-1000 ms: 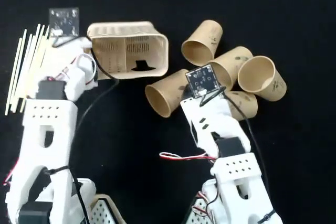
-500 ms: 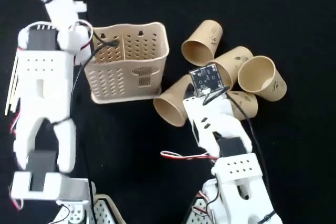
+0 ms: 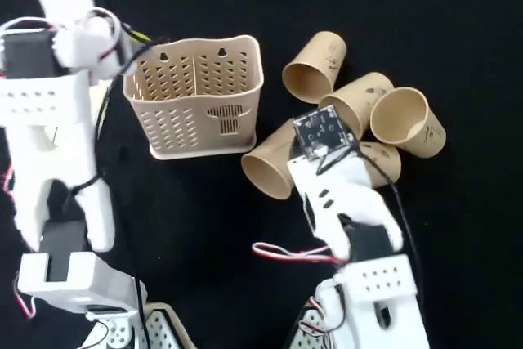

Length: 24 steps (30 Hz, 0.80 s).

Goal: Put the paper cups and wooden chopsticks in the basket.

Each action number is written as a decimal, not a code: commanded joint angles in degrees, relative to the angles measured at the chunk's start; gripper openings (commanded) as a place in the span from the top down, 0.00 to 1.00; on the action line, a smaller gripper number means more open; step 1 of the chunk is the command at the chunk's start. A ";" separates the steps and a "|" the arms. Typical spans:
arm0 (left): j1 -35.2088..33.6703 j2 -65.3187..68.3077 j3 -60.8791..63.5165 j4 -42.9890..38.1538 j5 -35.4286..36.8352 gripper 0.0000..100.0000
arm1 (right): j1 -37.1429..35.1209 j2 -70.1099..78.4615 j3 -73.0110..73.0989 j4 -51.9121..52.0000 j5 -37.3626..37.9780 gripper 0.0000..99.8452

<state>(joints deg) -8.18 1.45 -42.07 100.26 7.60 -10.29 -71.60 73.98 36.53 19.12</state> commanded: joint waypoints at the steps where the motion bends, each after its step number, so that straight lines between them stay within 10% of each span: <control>1: -4.35 -5.54 -5.76 0.62 -0.26 0.73 | -5.45 -5.23 -8.04 12.84 6.68 0.79; 9: -8.04 -32.26 20.53 0.62 -7.38 0.73 | -12.66 -5.93 -9.98 28.04 18.64 0.71; 24: -11.12 -69.63 86.46 -21.19 -10.90 0.73 | -14.86 -3.65 2.68 14.59 21.71 0.69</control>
<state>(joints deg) -20.40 -60.26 32.84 83.12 -3.21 -27.16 -76.53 75.74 55.34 39.16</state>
